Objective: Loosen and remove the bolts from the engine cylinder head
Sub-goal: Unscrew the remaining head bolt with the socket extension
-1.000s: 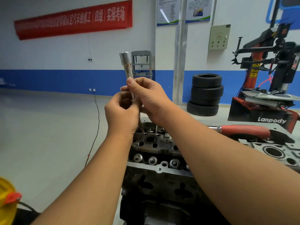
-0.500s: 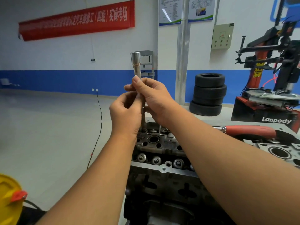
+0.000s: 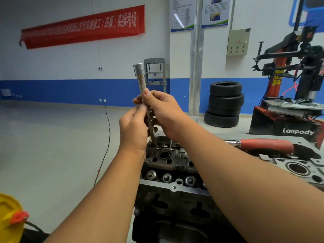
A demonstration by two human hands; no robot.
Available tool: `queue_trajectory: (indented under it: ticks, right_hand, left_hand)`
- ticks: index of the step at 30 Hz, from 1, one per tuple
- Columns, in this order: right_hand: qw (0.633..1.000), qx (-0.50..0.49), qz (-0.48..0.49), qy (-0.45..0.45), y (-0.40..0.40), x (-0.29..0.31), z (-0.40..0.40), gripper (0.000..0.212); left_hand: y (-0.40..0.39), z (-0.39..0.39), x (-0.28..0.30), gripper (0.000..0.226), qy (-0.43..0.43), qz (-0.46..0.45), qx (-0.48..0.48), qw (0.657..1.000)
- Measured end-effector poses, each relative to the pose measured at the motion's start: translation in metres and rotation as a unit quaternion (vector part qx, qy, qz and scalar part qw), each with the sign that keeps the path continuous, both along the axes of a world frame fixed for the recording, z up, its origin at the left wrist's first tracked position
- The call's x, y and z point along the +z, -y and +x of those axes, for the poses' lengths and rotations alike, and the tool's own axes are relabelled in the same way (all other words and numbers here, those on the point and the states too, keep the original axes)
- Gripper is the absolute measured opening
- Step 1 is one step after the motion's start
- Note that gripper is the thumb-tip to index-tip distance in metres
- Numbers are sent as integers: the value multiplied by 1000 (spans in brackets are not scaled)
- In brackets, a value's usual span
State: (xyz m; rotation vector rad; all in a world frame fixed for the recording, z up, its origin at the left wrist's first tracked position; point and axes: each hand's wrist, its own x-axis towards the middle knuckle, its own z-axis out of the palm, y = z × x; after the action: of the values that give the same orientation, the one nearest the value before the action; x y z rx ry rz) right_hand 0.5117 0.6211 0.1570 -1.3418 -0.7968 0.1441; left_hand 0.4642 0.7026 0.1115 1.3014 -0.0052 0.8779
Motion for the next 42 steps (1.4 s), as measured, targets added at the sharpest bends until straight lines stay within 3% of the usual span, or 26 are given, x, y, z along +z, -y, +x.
queue_trajectory:
  ticks: [3,6,9,14,21,24,27,33,35,39,42]
  right_hand:
    - [1000,4,-13,-11,1,-1,1,32]
    - [1000,7,9,-11,0,-1,1,32]
    - [999,19,27,-12,0,-1,2,20]
    - [1000,1,5,-11,1,-1,2,30]
    - [999,16,31,-26,0,-4,2,35]
    - [1000,-4,12,-9,0,-3,3,21]
    - [1000,-6,-5,-3,0,-2,1,29]
    - [999,15,27,-31,-2,-3,-2,25]
    - [999,9,27,-22,-2,-2,-2,23]
    - [1000,-11,18,-8,0,0,-2,24]
    - [1000,-18,16,-17,3,2,-2,28]
  left_hand:
    - [-1,3,0,32,-13,1,24,1000]
    - [0,3,-1,17,2,6,56,998]
    - [1,2,0,8,15,15,45,999]
    - [3,3,0,35,-14,18,4,1000]
    - [-2,6,-4,8,5,69,83,994]
    - [1,5,-4,24,4,49,27,998]
    - [-3,7,-3,38,-3,20,15,1000]
    - [-6,9,-6,12,20,46,112,992]
    - [-7,9,-7,10,21,51,105,993]
    - [-4,8,-6,21,22,37,42,998]
    - [-5,10,-5,28,15,28,62,998]
